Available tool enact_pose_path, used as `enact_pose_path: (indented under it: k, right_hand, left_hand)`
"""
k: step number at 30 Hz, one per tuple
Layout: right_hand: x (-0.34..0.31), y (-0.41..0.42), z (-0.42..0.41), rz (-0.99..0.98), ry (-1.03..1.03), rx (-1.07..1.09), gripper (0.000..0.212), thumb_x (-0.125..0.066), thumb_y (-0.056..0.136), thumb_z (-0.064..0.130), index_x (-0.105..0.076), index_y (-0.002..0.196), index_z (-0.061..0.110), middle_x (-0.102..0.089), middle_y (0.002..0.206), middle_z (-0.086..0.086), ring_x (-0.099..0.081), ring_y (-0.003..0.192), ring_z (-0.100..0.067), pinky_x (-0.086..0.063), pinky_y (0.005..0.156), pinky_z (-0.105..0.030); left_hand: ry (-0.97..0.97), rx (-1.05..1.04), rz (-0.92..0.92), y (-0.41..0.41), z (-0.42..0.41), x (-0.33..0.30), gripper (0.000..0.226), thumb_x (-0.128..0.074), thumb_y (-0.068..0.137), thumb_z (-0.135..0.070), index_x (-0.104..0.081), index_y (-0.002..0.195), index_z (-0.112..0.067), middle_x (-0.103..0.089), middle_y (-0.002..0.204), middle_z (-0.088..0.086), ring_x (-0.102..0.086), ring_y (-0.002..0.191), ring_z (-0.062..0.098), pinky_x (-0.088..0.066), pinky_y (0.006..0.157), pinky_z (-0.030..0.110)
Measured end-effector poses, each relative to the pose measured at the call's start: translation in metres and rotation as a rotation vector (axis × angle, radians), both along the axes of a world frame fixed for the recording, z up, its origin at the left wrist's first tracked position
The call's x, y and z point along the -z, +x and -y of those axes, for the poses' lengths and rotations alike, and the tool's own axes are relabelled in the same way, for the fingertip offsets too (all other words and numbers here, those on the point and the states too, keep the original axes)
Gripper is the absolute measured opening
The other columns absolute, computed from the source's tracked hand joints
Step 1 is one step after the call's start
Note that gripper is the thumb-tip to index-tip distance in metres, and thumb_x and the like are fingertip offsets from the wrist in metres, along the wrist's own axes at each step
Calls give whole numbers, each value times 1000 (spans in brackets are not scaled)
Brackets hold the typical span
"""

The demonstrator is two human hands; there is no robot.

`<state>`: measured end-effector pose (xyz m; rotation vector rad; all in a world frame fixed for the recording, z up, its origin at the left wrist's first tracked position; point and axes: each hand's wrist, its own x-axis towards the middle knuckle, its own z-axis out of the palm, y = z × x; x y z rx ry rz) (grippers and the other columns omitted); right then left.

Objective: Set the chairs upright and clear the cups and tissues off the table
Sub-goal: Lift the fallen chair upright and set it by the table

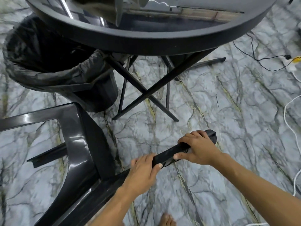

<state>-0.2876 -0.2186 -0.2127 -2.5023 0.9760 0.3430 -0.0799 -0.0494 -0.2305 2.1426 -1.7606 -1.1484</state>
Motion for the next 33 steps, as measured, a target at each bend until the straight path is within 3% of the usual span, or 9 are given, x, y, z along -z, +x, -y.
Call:
enact_pose_path:
  k: [4, 7, 9, 11, 17, 23, 27, 30, 33]
  right_hand:
    - [-15, -15, 9, -16, -13, 94, 88, -26, 65, 98, -61, 111, 31, -57, 98, 15, -51, 107, -14, -16, 114, -47]
    - [-29, -14, 0, 49, -35, 79, 82, -30, 69, 95, -61, 103, 27, -54, 89, 16, -47, 91, -10, -25, 110, -46]
    - [-41, -10, -12, 89, -72, 70, 81, -29, 71, 96, -61, 99, 27, -58, 88, 15, -49, 88, -10, -30, 101, -42]
    - [-58, -5, -24, 115, -116, 68, 82, -27, 72, 97, -62, 96, 26, -60, 87, 13, -53, 88, -14, -30, 93, -40]
    - [-136, 31, -64, 151, -271, -13, 70, -37, 77, 88, -66, 87, 25, -62, 81, 11, -55, 82, -16, -27, 86, -37]
    - [-227, 72, -79, 119, -377, -84, 60, -44, 70, 84, -68, 80, 30, -64, 74, 14, -61, 78, -15, -30, 85, -39]
    - [-302, 74, -76, 240, -130, 16, 55, -42, 82, 77, -63, 111, 36, -62, 97, 18, -59, 93, -7, -40, 85, -31]
    - [-346, 84, -84, 430, 213, 82, 29, -58, 90, 55, -66, 99, 29, -65, 88, 9, -59, 83, -9, -48, 72, -29]
    - [-370, 108, -109, 456, 257, -55, 16, -55, 91, 35, -64, 90, 23, -61, 82, 8, -56, 78, -10, -47, 68, -31]
  left_hand:
    - [-47, -10, 28, 4, -7, -19, 58, -13, 97, -62, -42, 139, -34, -57, 125, -16, -50, 115, 6, -22, 96, 29]
    - [-44, -8, -8, 12, -15, -40, 74, -2, 87, -70, -41, 140, -34, -55, 123, -19, -49, 111, 1, -26, 103, 30]
    - [-24, -26, -61, 19, -22, -58, 59, -16, 94, -66, -43, 136, -34, -54, 116, -23, -47, 103, -5, -31, 105, 31]
    - [-21, -51, -125, 28, -30, -76, 42, -35, 98, -59, -44, 133, -36, -51, 110, -28, -49, 97, -8, -41, 97, 26]
    - [-70, 42, -247, 28, -22, -143, 40, -45, 96, -62, -49, 128, -40, -60, 100, -19, -56, 88, 1, -50, 78, 28]
    - [-148, -175, -381, 51, -51, -218, 39, -61, 89, -58, -59, 125, -42, -73, 103, -8, -69, 92, 13, -57, 80, 42]
    - [-197, -345, -368, 77, -87, -267, 32, -70, 89, -42, -65, 120, -40, -74, 110, -12, -70, 102, 9, -56, 88, 37]
    - [-225, -442, -349, 94, -118, -306, 39, -76, 86, -25, -65, 111, -52, -76, 105, -15, -71, 98, 4, -56, 87, 26]
    - [-230, -491, -325, 106, -150, -340, 41, -78, 84, -25, -64, 107, -55, -76, 99, -19, -70, 94, -1, -53, 85, 19]
